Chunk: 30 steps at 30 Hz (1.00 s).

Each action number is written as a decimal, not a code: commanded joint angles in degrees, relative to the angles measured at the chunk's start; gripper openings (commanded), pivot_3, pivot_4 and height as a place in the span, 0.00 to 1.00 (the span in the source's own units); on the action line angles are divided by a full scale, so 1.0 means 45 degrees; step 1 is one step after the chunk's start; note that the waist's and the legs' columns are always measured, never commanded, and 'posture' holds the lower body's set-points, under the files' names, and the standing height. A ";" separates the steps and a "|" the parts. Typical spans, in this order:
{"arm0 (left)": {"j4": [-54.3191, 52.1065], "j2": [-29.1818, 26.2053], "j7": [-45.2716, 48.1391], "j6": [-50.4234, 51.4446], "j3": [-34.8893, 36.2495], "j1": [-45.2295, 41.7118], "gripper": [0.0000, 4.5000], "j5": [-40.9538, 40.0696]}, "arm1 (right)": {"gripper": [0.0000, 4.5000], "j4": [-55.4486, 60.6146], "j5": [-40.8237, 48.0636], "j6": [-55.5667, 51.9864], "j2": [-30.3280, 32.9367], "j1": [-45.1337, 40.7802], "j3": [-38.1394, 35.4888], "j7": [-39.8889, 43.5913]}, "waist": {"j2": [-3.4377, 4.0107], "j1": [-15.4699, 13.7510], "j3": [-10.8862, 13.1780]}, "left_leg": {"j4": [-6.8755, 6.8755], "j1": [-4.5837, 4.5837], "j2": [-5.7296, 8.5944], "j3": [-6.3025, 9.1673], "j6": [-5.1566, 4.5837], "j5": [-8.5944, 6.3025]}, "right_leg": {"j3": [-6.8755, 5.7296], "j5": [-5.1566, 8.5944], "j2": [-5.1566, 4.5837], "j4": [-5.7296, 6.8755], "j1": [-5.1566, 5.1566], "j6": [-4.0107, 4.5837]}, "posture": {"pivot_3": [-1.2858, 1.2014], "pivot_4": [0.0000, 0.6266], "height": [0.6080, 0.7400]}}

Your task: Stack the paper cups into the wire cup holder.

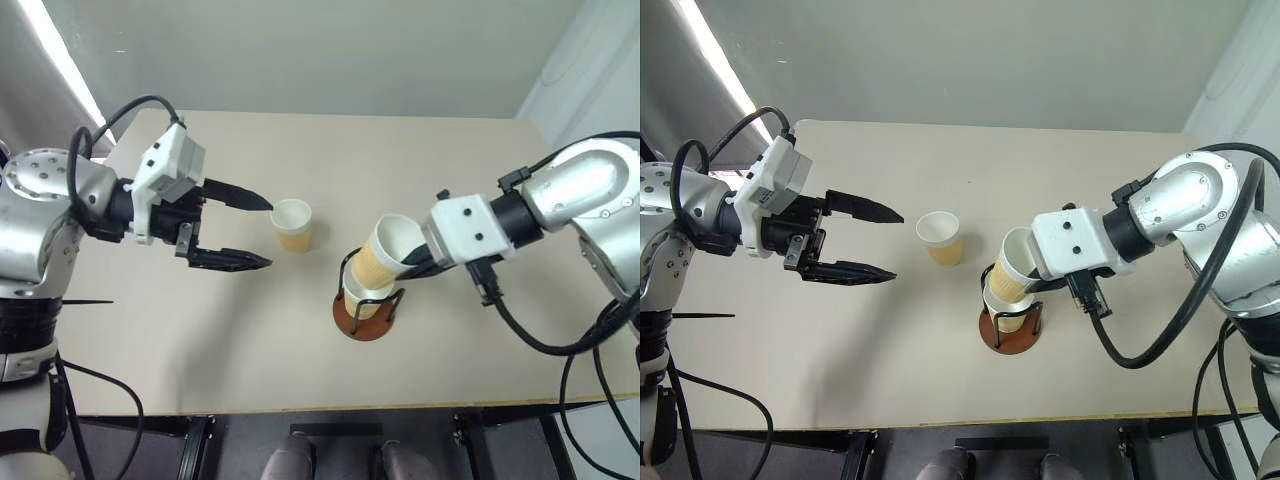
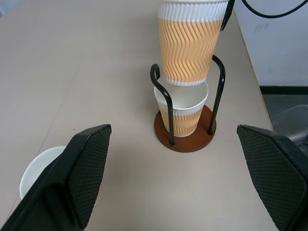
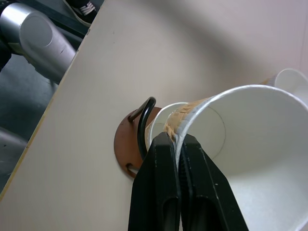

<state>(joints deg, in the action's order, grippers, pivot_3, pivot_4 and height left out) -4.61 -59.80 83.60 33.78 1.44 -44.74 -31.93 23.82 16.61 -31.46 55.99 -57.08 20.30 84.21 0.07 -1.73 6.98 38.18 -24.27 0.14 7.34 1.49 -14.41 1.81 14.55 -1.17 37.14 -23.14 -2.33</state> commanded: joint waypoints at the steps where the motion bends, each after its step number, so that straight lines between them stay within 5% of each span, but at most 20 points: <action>1: -0.0297 -0.0198 -0.0014 0.0003 0.0307 -0.0196 1.00 -0.0100 | 0.00 0.0133 -0.0155 0.0183 -0.0074 -0.0055 -0.0138 0.0081 | 0.0000 0.0001 0.0000 | 0.0000 0.0000 0.0000 -0.0001 0.0000 0.0000 | 0.0000 0.0000 0.0000 0.0000 -0.0001 0.0000 | 0.52 0.24 1.00; 14: -0.0376 -0.0185 -0.0119 0.0044 0.0347 -0.0141 1.00 -0.0143 | 0.00 -0.0172 -0.1072 0.0877 -0.0327 0.0394 0.0216 0.0114 | 0.0000 -0.0001 0.0000 | -0.0001 0.0001 -0.0001 0.0000 0.0000 0.0000 | 0.0000 -0.0002 0.0000 0.0000 0.0001 0.0003 | 0.52 0.24 1.00; 17: -0.0402 -0.0181 -0.0147 0.0062 0.0369 -0.0094 1.00 -0.0165 | 0.13 -0.0197 -0.1212 0.0947 -0.0405 0.0485 0.0230 0.0094 | 0.0000 -0.0001 0.0000 | -0.0001 0.0001 -0.0001 -0.0001 0.0000 0.0000 | 0.0000 -0.0002 0.0000 -0.0001 0.0001 0.0003 | 0.52 0.24 1.00; 27: -0.0449 -0.0151 -0.0225 0.0054 0.0388 -0.0065 1.00 -0.0178 | 0.91 -0.0199 -0.0683 0.0165 -0.0987 0.0383 -0.0532 -0.0433 | 0.0000 0.0003 0.0000 | -0.0001 0.0001 -0.0001 -0.0001 0.0001 0.0000 | 0.0000 -0.0002 0.0000 0.0000 0.0000 0.0003 | 0.52 0.24 1.00; 30: -0.0430 -0.0138 -0.0471 -0.0149 0.0315 -0.0070 1.00 0.0108 | 0.91 -0.0364 0.0234 -0.1016 -0.1570 -0.0149 -0.1383 -0.1004 | 0.0001 0.0007 0.0001 | -0.0002 0.0001 -0.0001 -0.0002 0.0005 0.0003 | 0.0000 -0.0002 0.0001 0.0001 -0.0003 0.0003 | 0.52 0.24 1.00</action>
<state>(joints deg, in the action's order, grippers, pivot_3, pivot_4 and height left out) -5.06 -59.79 82.05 33.86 1.44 -44.66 -31.82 21.80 15.49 -34.16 48.82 -55.45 18.32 81.14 0.08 -1.69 6.98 38.18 -24.27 0.13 7.33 1.52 -14.39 1.81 14.54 -1.16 37.15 -23.16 -2.32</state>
